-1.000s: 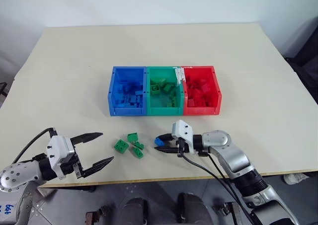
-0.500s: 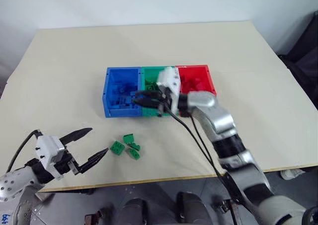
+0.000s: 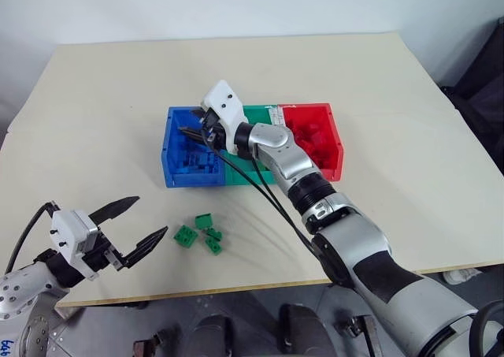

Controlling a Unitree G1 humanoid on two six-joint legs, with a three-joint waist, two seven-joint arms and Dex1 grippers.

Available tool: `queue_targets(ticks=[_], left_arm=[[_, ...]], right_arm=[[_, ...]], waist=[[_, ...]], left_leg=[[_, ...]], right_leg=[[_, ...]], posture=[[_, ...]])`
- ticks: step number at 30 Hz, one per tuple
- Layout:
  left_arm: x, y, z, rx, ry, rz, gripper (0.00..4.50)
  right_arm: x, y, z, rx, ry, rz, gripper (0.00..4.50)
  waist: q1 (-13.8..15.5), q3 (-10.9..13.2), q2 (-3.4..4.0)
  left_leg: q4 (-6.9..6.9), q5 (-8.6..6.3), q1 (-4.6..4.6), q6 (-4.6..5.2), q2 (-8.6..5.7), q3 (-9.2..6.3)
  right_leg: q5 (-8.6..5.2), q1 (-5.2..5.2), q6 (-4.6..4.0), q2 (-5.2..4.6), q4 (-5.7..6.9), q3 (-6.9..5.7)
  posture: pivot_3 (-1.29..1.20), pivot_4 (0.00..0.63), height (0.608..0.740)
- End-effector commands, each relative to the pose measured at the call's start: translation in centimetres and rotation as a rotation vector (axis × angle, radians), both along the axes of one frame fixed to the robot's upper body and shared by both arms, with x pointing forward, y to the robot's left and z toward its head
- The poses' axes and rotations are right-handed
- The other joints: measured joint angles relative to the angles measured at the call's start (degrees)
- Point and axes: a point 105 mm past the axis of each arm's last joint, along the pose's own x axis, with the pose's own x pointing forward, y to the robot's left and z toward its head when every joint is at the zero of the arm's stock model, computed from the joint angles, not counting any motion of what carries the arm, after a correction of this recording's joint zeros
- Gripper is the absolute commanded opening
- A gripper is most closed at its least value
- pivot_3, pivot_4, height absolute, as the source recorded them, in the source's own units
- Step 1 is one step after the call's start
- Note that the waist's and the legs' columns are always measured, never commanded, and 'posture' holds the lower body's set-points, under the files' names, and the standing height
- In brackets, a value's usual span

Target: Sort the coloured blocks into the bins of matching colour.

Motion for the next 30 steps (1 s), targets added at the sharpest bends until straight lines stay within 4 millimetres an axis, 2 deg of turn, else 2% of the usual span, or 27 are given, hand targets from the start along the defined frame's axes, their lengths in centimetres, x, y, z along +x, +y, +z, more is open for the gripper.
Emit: queue_targets(ticks=[1,3,6,8,12,13,15,16,18,20,23,27,30], left_arm=[[-0.1,-0.4,0.6,0.002,-0.001,-0.033,4.50],[0.1,-0.4,0.5,0.004,0.012,-0.043,4.50],[0.8,-0.3,0.4,0.016,0.022,-0.065,4.50],[1.1,-0.4,0.4,0.025,0.027,-0.084,4.50],[2.1,-0.1,-0.2,0.056,0.065,-0.105,4.50],[2.2,0.1,-0.3,0.064,0.073,-0.109,4.50],[2.8,0.6,-0.1,0.089,0.066,-0.120,4.50],[3.0,0.9,0.1,0.094,0.064,-0.130,4.50],[3.0,1.2,0.3,0.109,0.064,-0.147,4.50],[2.5,1.7,-0.3,0.174,0.095,-0.190,4.50],[2.0,1.3,-0.5,0.186,0.127,-0.258,4.50],[1.6,-1.5,-0.1,0.175,0.139,-0.385,4.50],[1.7,-4.0,-1.0,0.265,0.202,-0.455,4.50]], right_arm=[[-2.6,-1.6,3.8,0.089,-0.186,0.164,3.77],[-3.2,-3.1,3.1,0.049,-0.188,0.210,4.45],[-4.0,-7.8,0.9,-0.029,-0.160,0.242,4.48],[-4.7,-9.7,0.4,-0.039,-0.154,0.256,4.48],[-6.7,-15.3,-2.4,-0.109,-0.121,0.275,4.48],[-7.1,-16.1,-2.8,-0.117,-0.119,0.276,4.48],[-9.0,-19.6,-5.7,-0.193,0.014,0.326,4.48],[-9.6,-21.1,-6.5,-0.214,0.021,0.306,4.48],[-10.1,-22.6,-7.1,-0.213,0.038,0.261,4.48],[-10.8,-24.6,-8.6,-0.290,0.072,0.222,4.48],[-11.0,-25.7,-8.9,-0.284,0.082,0.147,4.48],[-10.9,-26.0,-8.5,-0.261,0.058,0.084,4.48],[-11.0,-26.2,-8.2,-0.244,0.073,0.056,4.48]], waist=[[0.05,0.00,0.00],[0.31,-0.01,-0.01],[1.16,-0.04,-0.07],[1.50,-0.04,-0.08],[1.68,-0.01,-0.03],[1.74,-0.01,-0.03],[1.94,-0.01,-0.03],[2.08,-0.01,-0.03],[2.12,-0.01,-0.06],[1.92,-0.01,-0.07],[1.87,-0.01,-0.06],[2.01,-0.01,-0.06],[2.58,-0.01,-0.06]], left_leg=[[0.00,0.00,0.00,0.00,0.00,-0.01],[-0.01,0.00,0.00,0.00,-0.01,-0.05],[0.02,-0.03,0.00,0.04,-0.04,-0.14],[0.05,-0.04,0.00,0.06,-0.06,-0.10],[0.04,-0.04,-0.01,0.06,-0.02,-0.03],[0.03,-0.05,0.00,0.04,0.01,-0.01],[0.03,-0.06,0.02,0.02,0.05,0.06],[0.03,-0.06,0.02,0.02,0.05,0.07],[0.04,-0.06,0.01,0.03,0.05,0.08],[0.04,-0.06,0.01,0.04,0.03,0.16],[0.05,-0.05,0.10,0.03,0.13,0.43],[0.07,-0.04,0.15,0.00,0.24,0.60],[0.10,-0.04,0.14,0.00,0.22,0.55]], right_leg=[[0.00,0.00,0.00,0.00,0.00,0.00],[0.00,0.01,0.00,0.00,0.00,0.01],[0.00,0.10,0.00,-0.03,-0.03,-0.01],[0.00,0.15,0.01,-0.04,-0.12,0.00],[0.01,0.11,0.01,0.00,-0.17,-0.01],[0.01,0.11,0.01,0.04,-0.17,-0.01],[0.01,0.13,0.01,0.09,-0.24,-0.03],[0.00,0.15,0.02,0.10,-0.24,-0.06],[0.01,0.16,0.02,0.08,-0.26,-0.08],[0.02,0.17,0.05,0.03,-0.31,-0.07],[0.03,0.17,0.07,0.05,-0.40,-0.05],[0.03,0.16,0.08,0.07,-0.40,-0.04],[0.04,0.17,0.09,0.03,-0.35,-0.01]], posture=[[0.00,0.150,0.740],[0.00,0.150,0.740],[0.00,0.150,0.740],[0.00,0.150,0.740],[0.00,0.150,0.740],[0.00,0.150,0.740],[0.00,0.150,0.740],[0.00,0.150,0.740],[0.00,0.150,0.740],[0.00,0.150,0.740],[0.00,0.150,0.740],[0.00,0.150,0.740],[0.00,0.150,0.740]])
